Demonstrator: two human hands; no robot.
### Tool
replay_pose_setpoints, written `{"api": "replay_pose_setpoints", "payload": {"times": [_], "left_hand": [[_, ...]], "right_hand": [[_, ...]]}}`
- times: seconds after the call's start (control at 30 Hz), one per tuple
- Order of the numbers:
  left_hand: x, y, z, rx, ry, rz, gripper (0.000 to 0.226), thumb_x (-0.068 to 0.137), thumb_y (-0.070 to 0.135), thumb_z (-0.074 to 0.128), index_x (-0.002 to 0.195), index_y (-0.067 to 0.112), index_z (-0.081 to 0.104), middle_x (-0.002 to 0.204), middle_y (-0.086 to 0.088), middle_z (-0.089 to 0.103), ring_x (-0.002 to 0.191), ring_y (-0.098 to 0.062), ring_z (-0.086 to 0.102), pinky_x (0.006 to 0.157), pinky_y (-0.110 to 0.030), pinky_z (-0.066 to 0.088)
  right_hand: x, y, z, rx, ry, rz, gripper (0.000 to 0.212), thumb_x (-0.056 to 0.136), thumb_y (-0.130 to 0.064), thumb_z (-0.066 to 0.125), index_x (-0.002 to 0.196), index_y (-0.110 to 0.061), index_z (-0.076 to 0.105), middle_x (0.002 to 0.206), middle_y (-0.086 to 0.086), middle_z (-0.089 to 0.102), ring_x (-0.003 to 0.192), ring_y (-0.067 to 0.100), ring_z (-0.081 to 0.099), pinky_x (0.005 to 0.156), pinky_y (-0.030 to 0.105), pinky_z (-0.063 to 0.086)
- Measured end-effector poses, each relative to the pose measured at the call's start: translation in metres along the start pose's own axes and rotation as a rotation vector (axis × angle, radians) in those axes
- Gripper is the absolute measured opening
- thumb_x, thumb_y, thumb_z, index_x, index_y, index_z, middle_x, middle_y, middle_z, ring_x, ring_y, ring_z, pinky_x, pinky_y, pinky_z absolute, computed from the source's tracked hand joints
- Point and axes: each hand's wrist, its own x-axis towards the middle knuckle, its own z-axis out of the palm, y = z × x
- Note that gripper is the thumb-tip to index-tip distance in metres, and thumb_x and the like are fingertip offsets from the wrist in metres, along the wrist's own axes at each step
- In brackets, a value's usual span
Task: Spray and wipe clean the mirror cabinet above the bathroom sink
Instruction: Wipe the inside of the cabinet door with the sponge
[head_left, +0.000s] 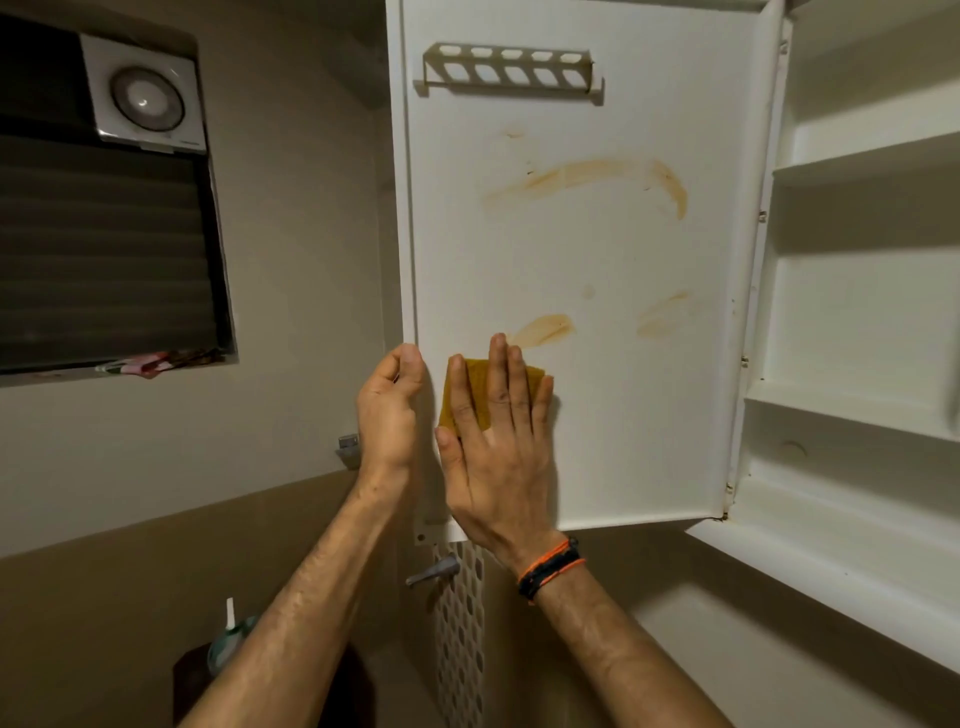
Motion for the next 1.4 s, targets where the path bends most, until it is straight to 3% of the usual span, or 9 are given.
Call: {"api": "replay_pose_setpoints", "payload": {"times": [0.1, 0.17, 0.4, 0.7, 0.8, 0.93, 1.0, 1.13, 1.4], "left_hand": [[-0.005, 0.007, 0.0, -0.155, -0.066, -0.079, 0.052, 0.091, 0.041, 0.052, 0.116, -0.004, 0.06, 0.122, -0.018, 0.066, 0.121, -0.025, 0.06, 0.104, -0.042, 0.048], [-0.005, 0.011, -0.002, -0.207, -0.085, -0.097, 0.055, 0.089, 0.04, 0.053, 0.122, -0.004, 0.059, 0.125, -0.024, 0.063, 0.122, -0.036, 0.058, 0.105, -0.046, 0.047], [0.002, 0.007, -0.01, -0.174, -0.146, -0.07, 0.034, 0.096, 0.033, 0.048, 0.116, 0.015, 0.069, 0.122, -0.008, 0.069, 0.119, -0.019, 0.062, 0.096, -0.027, 0.052], [0.004, 0.009, -0.007, -0.115, -0.019, -0.095, 0.054, 0.082, 0.043, 0.059, 0.123, 0.009, 0.065, 0.126, -0.007, 0.067, 0.122, -0.022, 0.059, 0.113, -0.044, 0.038], [0.006, 0.01, -0.004, -0.129, 0.028, -0.092, 0.034, 0.097, 0.027, 0.054, 0.119, 0.005, 0.067, 0.119, -0.015, 0.068, 0.117, -0.031, 0.061, 0.112, -0.049, 0.038], [0.017, 0.032, 0.007, -0.045, 0.037, 0.008, 0.035, 0.1, 0.025, 0.051, 0.124, 0.002, 0.063, 0.125, -0.005, 0.065, 0.12, -0.014, 0.058, 0.114, -0.04, 0.038], [0.028, 0.047, 0.015, -0.008, 0.029, 0.065, 0.024, 0.101, 0.025, 0.05, 0.11, 0.007, 0.063, 0.113, -0.003, 0.059, 0.108, -0.013, 0.053, 0.109, -0.04, 0.042], [0.043, 0.067, 0.028, 0.077, 0.054, 0.152, 0.019, 0.103, 0.026, 0.047, 0.091, 0.016, 0.057, 0.09, -0.003, 0.047, 0.074, -0.005, 0.041, 0.063, -0.011, 0.037], [0.05, 0.057, 0.03, 0.04, 0.114, 0.138, 0.013, 0.102, 0.025, 0.049, 0.1, 0.015, 0.058, 0.098, 0.001, 0.052, 0.071, 0.007, 0.048, 0.064, 0.003, 0.037]], "right_hand": [[0.01, -0.01, 0.004, -0.008, 0.019, 0.003, 0.061, 0.101, -0.039, 0.031, 0.156, -0.017, 0.016, 0.162, 0.019, 0.002, 0.151, 0.032, 0.002, 0.12, 0.054, 0.001], [0.024, -0.015, 0.005, 0.003, 0.045, -0.008, 0.06, 0.101, -0.035, 0.033, 0.156, -0.018, 0.018, 0.162, 0.019, 0.005, 0.151, 0.031, 0.002, 0.121, 0.053, 0.001], [0.043, -0.008, 0.0, -0.016, 0.056, -0.085, 0.058, 0.101, -0.031, 0.032, 0.156, -0.018, 0.018, 0.163, 0.016, 0.006, 0.151, 0.028, 0.002, 0.121, 0.052, 0.003], [0.04, 0.047, -0.014, -0.048, 0.082, -0.037, 0.06, 0.1, -0.03, 0.031, 0.157, -0.019, 0.014, 0.164, 0.013, 0.002, 0.151, 0.027, 0.001, 0.121, 0.051, 0.0], [0.037, 0.073, -0.022, -0.052, 0.093, -0.003, 0.062, 0.099, -0.029, 0.034, 0.157, -0.021, 0.013, 0.164, 0.011, 0.002, 0.151, 0.026, 0.001, 0.122, 0.05, 0.0], [0.033, 0.102, -0.032, -0.018, 0.126, 0.071, 0.061, 0.098, -0.026, 0.035, 0.156, -0.021, 0.016, 0.164, 0.009, 0.004, 0.152, 0.024, 0.002, 0.122, 0.049, 0.0], [0.032, 0.114, -0.037, 0.014, 0.134, 0.101, 0.06, 0.098, -0.024, 0.036, 0.156, -0.021, 0.019, 0.164, 0.009, 0.005, 0.152, 0.023, 0.002, 0.122, 0.048, 0.0], [0.029, 0.13, -0.043, 0.06, 0.13, 0.13, 0.059, 0.099, -0.02, 0.036, 0.156, -0.02, 0.02, 0.164, 0.008, 0.005, 0.152, 0.023, 0.001, 0.122, 0.047, -0.002], [0.03, 0.16, -0.045, 0.063, 0.169, 0.188, 0.056, 0.102, -0.026, 0.027, 0.157, -0.022, 0.013, 0.165, 0.005, 0.0, 0.152, 0.023, -0.001, 0.123, 0.048, 0.002]]}}
